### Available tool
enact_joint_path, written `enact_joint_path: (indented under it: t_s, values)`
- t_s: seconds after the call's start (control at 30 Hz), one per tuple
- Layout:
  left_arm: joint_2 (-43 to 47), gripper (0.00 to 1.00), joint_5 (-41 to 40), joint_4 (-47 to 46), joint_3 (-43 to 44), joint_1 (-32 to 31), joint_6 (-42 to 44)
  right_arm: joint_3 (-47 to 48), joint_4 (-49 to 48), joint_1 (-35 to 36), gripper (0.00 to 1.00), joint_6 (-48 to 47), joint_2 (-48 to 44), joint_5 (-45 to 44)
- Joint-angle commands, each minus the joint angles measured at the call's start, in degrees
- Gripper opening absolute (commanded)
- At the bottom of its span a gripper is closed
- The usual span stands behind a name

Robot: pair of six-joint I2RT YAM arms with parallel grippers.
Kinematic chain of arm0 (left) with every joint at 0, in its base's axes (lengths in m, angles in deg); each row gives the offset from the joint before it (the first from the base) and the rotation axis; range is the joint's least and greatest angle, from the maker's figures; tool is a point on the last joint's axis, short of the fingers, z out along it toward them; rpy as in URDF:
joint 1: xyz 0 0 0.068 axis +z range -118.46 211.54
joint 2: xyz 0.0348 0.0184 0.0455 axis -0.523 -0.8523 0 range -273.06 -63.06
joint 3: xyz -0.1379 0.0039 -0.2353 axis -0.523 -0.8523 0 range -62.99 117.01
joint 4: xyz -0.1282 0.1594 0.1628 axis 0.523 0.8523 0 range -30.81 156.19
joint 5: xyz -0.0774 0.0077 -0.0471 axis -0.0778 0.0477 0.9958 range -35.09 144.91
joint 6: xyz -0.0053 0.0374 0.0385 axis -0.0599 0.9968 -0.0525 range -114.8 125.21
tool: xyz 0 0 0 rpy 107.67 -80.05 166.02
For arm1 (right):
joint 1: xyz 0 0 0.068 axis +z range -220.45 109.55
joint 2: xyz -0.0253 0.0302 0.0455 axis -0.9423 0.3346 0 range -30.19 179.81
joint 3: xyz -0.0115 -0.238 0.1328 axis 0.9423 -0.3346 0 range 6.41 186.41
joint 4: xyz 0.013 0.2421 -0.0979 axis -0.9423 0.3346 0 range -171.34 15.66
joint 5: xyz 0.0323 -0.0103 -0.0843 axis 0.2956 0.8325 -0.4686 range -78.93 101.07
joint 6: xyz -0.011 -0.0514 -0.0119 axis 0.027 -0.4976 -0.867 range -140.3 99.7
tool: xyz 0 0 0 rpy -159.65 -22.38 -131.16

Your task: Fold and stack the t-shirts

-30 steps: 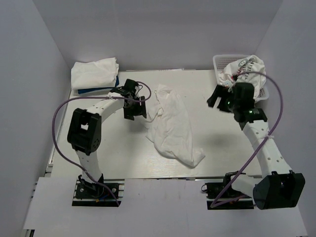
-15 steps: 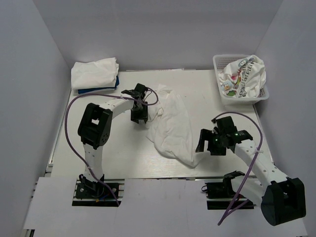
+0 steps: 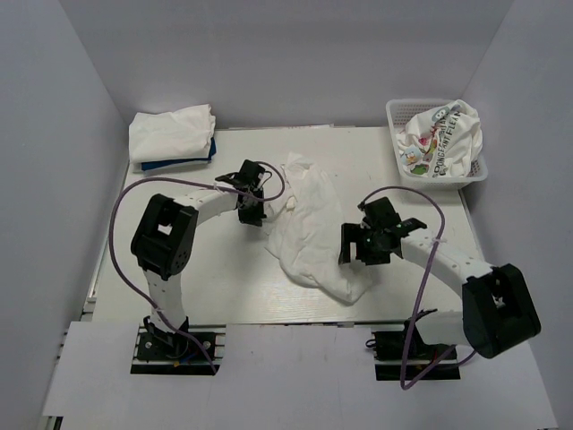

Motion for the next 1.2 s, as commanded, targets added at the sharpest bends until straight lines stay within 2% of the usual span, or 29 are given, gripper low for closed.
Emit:
enact_joint_path:
  t_s: [0.0, 0.2, 0.27, 0.3, 0.33, 0.37, 0.53, 0.57, 0.67, 0.7, 0.83, 1.0, 1.07, 1.17]
  values:
    - [6.71, 0.0, -2.49, -1.84, -4.3, -0.4, -1.03, 4.0, -7.04, -0.27, 0.9, 2.39, 3.63, -7.3]
    - [10.14, 0.0, -2.49, -4.4, -7.66, -0.4, -1.03, 6.29, -12.93, 0.52, 0.8, 3.62, 11.2, -1.26]
    - [10.14, 0.0, -2.49, -4.4, -7.66, -0.4, -1.03, 6.9, -12.67, 0.61, 0.68, 3.45, 14.28, -0.56]
    - [10.14, 0.0, -3.1, -4.4, -7.66, -0.4, -1.03, 7.08, -12.5, 0.7, 0.54, 3.45, 14.81, -0.64]
    - [10.75, 0.0, -3.63, -3.79, -7.66, -0.4, -1.03, 6.99, -12.58, 0.87, 0.22, 2.92, 15.6, -0.12]
    - [10.76, 0.0, -3.64, -3.78, -7.66, -0.4, -1.03, 7.17, -12.84, 0.79, 0.02, 2.92, 15.69, -0.02]
    - [16.98, 0.0, -8.97, -1.34, -6.08, -0.4, -1.56, 11.55, -11.45, 0.43, 0.0, 1.16, 12.36, -4.67]
    - [18.22, 0.0, -10.65, -0.37, -4.68, -0.4, -2.43, 14.17, -9.87, 0.35, 0.0, 0.81, 10.53, -10.16]
    - [24.87, 0.0, -17.85, 2.54, -2.92, -0.4, -3.05, 20.87, -6.35, 0.17, 0.0, -0.77, 5.01, -14.95]
    - [26.91, 0.0, -19.53, 2.54, -2.22, -0.4, -3.05, 22.79, -6.17, 0.26, 0.0, -2.51, 3.66, -19.58]
    - [37.26, 0.0, -25.86, 3.25, -1.6, 0.31, -4.11, 26.84, -8.27, -0.18, 0.0, -6.23, -5.64, -28.83]
    - [47.48, 0.0, -34.55, 6.84, 4.19, 0.31, -3.58, 33.17, -8.54, -0.44, 0.0, -10.52, -13.73, -35.34]
    - [52.56, 0.0, -35.97, 7.63, 7.28, 0.31, -3.58, 36.85, -8.71, -0.45, 0.0, -11.05, -15.06, -38.16]
    - [58.55, 0.0, -35.28, 5.28, 8.43, 0.31, -1.3, 40.2, -9.94, -0.53, 0.0, -12.55, -19.37, -37.82]
